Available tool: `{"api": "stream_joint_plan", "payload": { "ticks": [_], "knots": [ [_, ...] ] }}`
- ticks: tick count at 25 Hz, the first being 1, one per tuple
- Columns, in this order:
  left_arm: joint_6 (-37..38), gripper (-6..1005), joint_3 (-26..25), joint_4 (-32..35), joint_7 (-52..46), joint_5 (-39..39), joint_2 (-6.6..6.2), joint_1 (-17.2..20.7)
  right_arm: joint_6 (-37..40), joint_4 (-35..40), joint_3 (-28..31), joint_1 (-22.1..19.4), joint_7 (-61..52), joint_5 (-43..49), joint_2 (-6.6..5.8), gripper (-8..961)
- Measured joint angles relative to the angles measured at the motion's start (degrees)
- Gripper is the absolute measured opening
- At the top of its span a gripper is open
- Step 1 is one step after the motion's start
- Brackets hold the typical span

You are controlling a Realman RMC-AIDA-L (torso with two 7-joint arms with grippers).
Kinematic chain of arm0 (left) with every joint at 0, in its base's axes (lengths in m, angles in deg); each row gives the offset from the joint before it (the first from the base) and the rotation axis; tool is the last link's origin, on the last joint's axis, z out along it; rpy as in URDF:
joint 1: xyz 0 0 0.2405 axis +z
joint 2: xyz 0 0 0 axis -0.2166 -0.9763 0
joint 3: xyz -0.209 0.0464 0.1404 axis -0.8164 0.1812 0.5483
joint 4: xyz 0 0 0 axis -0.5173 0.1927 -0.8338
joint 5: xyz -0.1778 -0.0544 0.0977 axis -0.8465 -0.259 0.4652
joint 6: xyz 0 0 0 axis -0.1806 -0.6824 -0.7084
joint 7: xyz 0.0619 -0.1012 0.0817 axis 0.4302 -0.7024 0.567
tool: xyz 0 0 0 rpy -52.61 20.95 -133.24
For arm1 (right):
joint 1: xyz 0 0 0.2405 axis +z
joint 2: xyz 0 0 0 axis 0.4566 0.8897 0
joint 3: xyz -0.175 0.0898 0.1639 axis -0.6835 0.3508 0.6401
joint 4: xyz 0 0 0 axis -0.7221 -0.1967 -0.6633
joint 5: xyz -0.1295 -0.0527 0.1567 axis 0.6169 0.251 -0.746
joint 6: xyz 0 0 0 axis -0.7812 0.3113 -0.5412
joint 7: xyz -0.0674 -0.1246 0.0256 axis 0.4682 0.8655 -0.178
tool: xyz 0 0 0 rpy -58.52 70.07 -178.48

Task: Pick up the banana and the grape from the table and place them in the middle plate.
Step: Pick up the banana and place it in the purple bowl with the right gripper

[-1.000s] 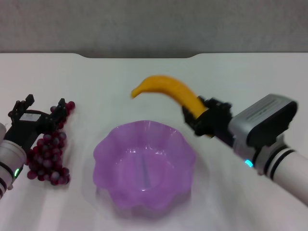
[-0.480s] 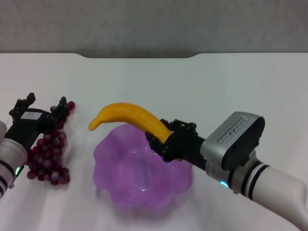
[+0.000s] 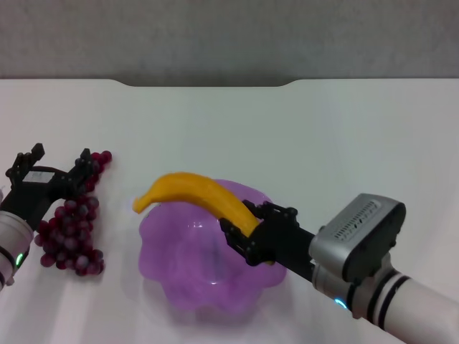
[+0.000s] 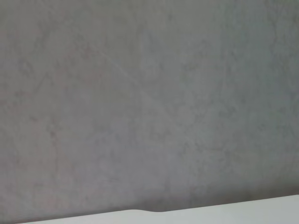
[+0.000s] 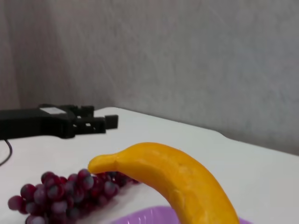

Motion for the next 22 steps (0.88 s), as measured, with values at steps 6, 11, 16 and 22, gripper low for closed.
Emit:
{"api": "stream_joint_plan", "payload": {
  "ticks": [6,11,16,22],
  "knots": [
    [0.0,896,-0.1,-0.1,-0.2,0.0,-0.09,0.2,-0.5,-0.4,-0.1,-0.2,-2.3,0.0,-0.18,612],
    [0.0,895,0.2,-0.3,0.0,0.0,-0.09,0.2,-0.6,-0.7,-0.5,-0.3,-2.9,0.0,-0.2,621],
    [0.0,895,0.2,-0.3,0.0,0.0,-0.09,0.3,-0.6,-0.7,-0.9,-0.4,-3.1,0.0,-0.15,631],
    [0.0,896,0.2,-0.4,0.1,0.1,-0.09,0.3,-0.8,-0.8,-1.4,-0.4,-4.3,-0.1,-0.11,642]
  ]
}}
